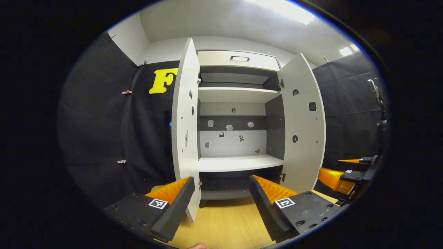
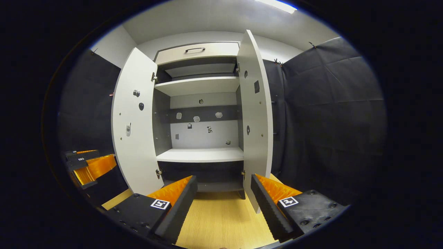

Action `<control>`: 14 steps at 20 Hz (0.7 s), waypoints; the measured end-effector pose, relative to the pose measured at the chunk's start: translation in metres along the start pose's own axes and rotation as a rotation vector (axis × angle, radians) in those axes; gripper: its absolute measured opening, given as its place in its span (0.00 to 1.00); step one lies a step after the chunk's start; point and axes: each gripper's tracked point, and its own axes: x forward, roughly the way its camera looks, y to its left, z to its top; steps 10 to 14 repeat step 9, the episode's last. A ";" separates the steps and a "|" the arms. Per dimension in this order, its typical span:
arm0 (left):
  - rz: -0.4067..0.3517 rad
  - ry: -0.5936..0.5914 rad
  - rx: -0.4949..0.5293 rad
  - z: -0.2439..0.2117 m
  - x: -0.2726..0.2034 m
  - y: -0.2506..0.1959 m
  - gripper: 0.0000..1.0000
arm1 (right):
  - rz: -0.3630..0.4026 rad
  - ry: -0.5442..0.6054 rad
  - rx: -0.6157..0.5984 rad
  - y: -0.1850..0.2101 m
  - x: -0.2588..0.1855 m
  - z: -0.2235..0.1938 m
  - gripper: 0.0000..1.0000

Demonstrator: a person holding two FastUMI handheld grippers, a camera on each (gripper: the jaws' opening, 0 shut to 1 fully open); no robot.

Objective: Open the right door of the double-door shoe cabinet with the right hand, and open the left door with the left hand.

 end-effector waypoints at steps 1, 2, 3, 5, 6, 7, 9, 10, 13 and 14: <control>0.000 -0.002 -0.006 0.000 0.000 0.000 0.96 | 0.007 0.002 0.000 0.001 0.003 0.001 0.98; 0.000 -0.003 -0.012 0.001 -0.001 0.000 0.96 | 0.013 -0.004 -0.009 0.000 0.005 0.004 0.98; 0.000 -0.004 -0.017 0.000 0.000 0.000 0.96 | 0.009 -0.016 -0.026 -0.005 0.009 0.008 0.98; -0.003 0.002 -0.021 -0.002 0.002 -0.001 0.96 | -0.015 -0.032 -0.056 -0.015 0.014 0.012 0.99; -0.005 0.003 -0.021 -0.003 0.002 -0.001 0.96 | -0.028 -0.042 -0.068 -0.022 0.016 0.015 0.99; -0.004 0.001 -0.019 -0.003 0.003 -0.001 0.97 | -0.043 -0.050 -0.075 -0.027 0.016 0.017 0.99; -0.005 0.000 -0.014 -0.004 0.005 -0.002 0.96 | -0.063 -0.054 -0.072 -0.033 0.016 0.019 0.98; -0.005 0.000 -0.014 -0.004 0.005 -0.002 0.96 | -0.063 -0.054 -0.072 -0.033 0.016 0.019 0.98; -0.005 0.000 -0.014 -0.004 0.005 -0.002 0.96 | -0.063 -0.054 -0.072 -0.033 0.016 0.019 0.98; -0.005 0.000 -0.014 -0.004 0.005 -0.002 0.96 | -0.063 -0.054 -0.072 -0.033 0.016 0.019 0.98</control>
